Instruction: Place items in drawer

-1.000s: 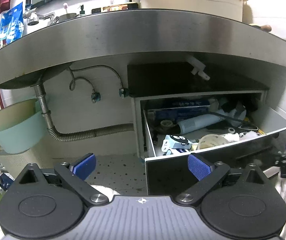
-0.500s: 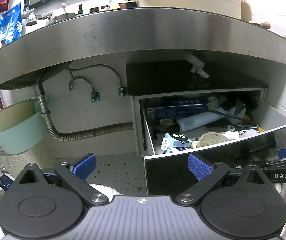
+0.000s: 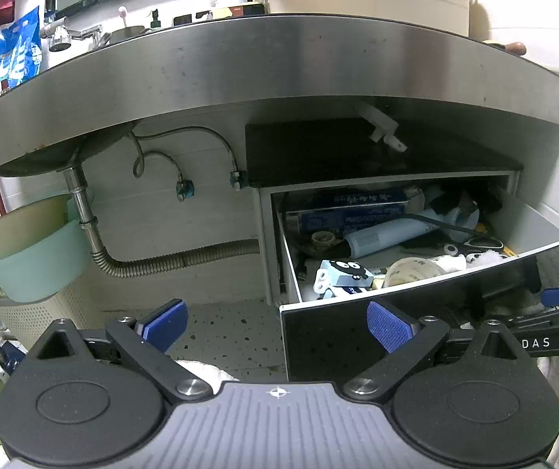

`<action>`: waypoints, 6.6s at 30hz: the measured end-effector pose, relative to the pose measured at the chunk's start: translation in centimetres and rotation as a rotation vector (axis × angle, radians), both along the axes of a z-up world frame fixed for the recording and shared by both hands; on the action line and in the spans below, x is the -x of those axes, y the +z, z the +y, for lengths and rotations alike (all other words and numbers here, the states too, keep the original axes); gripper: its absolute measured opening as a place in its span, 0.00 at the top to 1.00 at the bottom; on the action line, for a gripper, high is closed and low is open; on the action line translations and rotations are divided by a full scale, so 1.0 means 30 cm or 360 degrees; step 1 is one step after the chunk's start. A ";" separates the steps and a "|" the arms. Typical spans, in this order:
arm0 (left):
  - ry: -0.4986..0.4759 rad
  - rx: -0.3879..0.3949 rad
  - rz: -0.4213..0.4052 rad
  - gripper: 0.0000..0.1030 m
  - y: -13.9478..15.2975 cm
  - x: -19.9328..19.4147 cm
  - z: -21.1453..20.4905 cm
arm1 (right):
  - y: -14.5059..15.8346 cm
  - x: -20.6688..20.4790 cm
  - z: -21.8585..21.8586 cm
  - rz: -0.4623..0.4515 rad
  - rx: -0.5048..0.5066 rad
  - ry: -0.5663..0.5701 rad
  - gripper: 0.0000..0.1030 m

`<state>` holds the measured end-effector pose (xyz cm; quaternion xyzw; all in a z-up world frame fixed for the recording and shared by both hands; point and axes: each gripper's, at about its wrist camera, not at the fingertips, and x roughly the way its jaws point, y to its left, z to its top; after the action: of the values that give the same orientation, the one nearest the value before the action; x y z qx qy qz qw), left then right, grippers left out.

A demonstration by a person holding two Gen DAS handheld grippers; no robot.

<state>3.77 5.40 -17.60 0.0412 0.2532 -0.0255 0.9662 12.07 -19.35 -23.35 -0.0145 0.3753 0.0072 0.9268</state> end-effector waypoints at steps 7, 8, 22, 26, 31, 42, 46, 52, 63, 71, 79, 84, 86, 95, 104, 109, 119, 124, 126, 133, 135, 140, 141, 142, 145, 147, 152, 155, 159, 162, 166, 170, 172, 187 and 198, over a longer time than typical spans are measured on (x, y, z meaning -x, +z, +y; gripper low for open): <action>-0.0005 0.0004 0.0004 0.03 -0.001 -0.004 -0.001 | -0.007 -0.018 -0.006 0.0027 -0.0028 0.0023 0.06; -0.0005 0.0004 0.0004 0.03 -0.001 -0.005 0.000 | -0.007 -0.020 -0.008 0.0031 -0.0032 0.0027 0.06; -0.0007 0.0013 0.0007 0.03 -0.002 -0.003 0.001 | -0.008 -0.042 -0.002 0.0082 -0.0029 0.0040 0.02; -0.0010 0.0006 0.0008 0.03 -0.003 0.001 -0.002 | -0.008 -0.054 0.000 0.0087 -0.0028 0.0042 0.02; -0.0009 0.0006 0.0015 0.03 -0.005 0.004 -0.005 | -0.012 -0.072 0.000 0.0088 -0.0028 0.0043 0.02; -0.0012 0.0008 0.0014 0.03 -0.005 0.005 -0.005 | -0.018 -0.074 -0.004 0.0098 -0.0029 0.0044 0.02; -0.0012 0.0013 0.0017 0.03 -0.005 0.001 -0.003 | -0.020 -0.072 -0.005 0.0100 -0.0029 0.0045 0.02; -0.0009 0.0023 0.0025 0.03 -0.004 -0.005 0.000 | -0.018 -0.067 -0.007 0.0102 -0.0029 0.0046 0.02; -0.0011 0.0028 0.0035 0.03 -0.005 -0.012 0.003 | -0.016 -0.061 -0.012 0.0100 -0.0029 0.0046 0.02; -0.0008 0.0038 0.0044 0.03 -0.007 -0.017 0.005 | -0.014 -0.066 -0.013 0.0103 -0.0028 0.0045 0.02; -0.0011 0.0040 0.0048 0.03 -0.008 -0.018 0.004 | -0.011 -0.061 -0.012 0.0106 -0.0027 0.0043 0.02; -0.0011 0.0034 0.0051 0.03 -0.010 -0.019 0.002 | -0.009 -0.066 -0.011 0.0105 -0.0026 0.0042 0.02; -0.0009 0.0036 0.0055 0.03 -0.011 -0.021 0.001 | -0.009 -0.068 -0.011 0.0103 -0.0027 0.0042 0.02; -0.0002 0.0055 0.0070 0.03 -0.014 -0.026 0.002 | -0.016 -0.074 -0.011 0.0092 -0.0028 0.0041 0.02; -0.0026 0.0014 0.0058 0.03 -0.016 -0.018 -0.015 | -0.021 -0.076 -0.009 0.0086 -0.0027 0.0039 0.02; -0.0029 0.0021 0.0067 0.03 -0.018 -0.021 -0.014 | -0.021 -0.077 -0.009 0.0087 -0.0028 0.0039 0.02; -0.0039 0.0003 0.0066 0.03 -0.021 -0.018 -0.020 | -0.020 -0.083 -0.007 0.0094 -0.0026 0.0039 0.02; -0.0038 0.0005 0.0074 0.03 -0.022 -0.020 -0.021 | -0.021 -0.091 -0.007 0.0093 -0.0026 0.0039 0.02; -0.0039 0.0006 0.0078 0.03 -0.022 -0.020 -0.021 | -0.022 -0.095 -0.007 0.0095 -0.0026 0.0038 0.02; -0.0044 0.0000 0.0089 0.03 -0.025 -0.019 -0.025 | -0.025 -0.104 -0.006 0.0094 -0.0026 0.0037 0.02; -0.0045 0.0001 0.0093 0.03 -0.026 -0.019 -0.025 | -0.024 -0.104 -0.006 0.0093 -0.0026 0.0038 0.02; -0.0043 0.0008 0.0103 0.03 -0.027 -0.019 -0.023 | -0.026 -0.110 -0.006 0.0094 -0.0026 0.0038 0.02; -0.0043 0.0009 0.0105 0.03 -0.028 -0.020 -0.024 | -0.027 -0.113 -0.006 0.0094 -0.0026 0.0037 0.02; -0.0044 0.0009 0.0107 0.03 -0.028 -0.020 -0.024 | -0.027 -0.117 -0.006 0.0095 -0.0026 0.0037 0.02; -0.0044 0.0010 0.0113 0.03 -0.030 -0.022 -0.026 | -0.028 -0.122 -0.005 0.0095 -0.0025 0.0036 0.02; -0.0047 0.0010 0.0117 0.03 -0.031 -0.022 -0.027 | -0.029 -0.125 -0.006 0.0093 -0.0025 0.0037 0.02; -0.0051 -0.0004 0.0116 0.03 -0.034 -0.020 -0.034 | -0.031 -0.132 -0.004 0.0089 -0.0024 0.0038 0.02; -0.0049 -0.0007 0.0119 0.03 -0.036 -0.021 -0.036 | -0.033 -0.134 -0.003 0.0081 -0.0023 0.0038 0.02; -0.0046 0.0000 0.0126 0.03 -0.037 -0.020 -0.037 | -0.040 -0.134 -0.002 0.0057 -0.0021 0.0040 0.02; -0.0046 -0.0002 0.0129 0.03 -0.036 -0.018 -0.039 | -0.046 -0.131 0.000 0.0037 -0.0019 0.0040 0.02; -0.0048 0.0000 0.0138 0.03 -0.038 -0.019 -0.043 | -0.052 -0.139 0.002 0.0020 -0.0020 0.0041 0.02; -0.0053 -0.0004 0.0145 0.03 -0.039 -0.013 -0.049 | -0.054 -0.151 0.006 0.0010 -0.0020 0.0040 0.02; -0.0054 -0.0011 0.0146 0.03 -0.040 -0.011 -0.053 | -0.055 -0.157 0.008 0.0008 -0.0020 0.0040 0.02; -0.0063 -0.0035 0.0160 0.03 -0.040 -0.006 -0.067 | -0.062 -0.142 0.015 -0.0035 -0.0028 0.0035 0.02; -0.0074 -0.0018 0.0174 0.03 -0.042 -0.021 -0.065 | -0.029 -0.037 -0.011 -0.0175 -0.0127 0.0090 0.02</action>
<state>4.39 3.46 -18.85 0.0511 0.3048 -0.0487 0.9498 13.18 -19.68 -24.22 0.0116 0.3228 0.0477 0.9452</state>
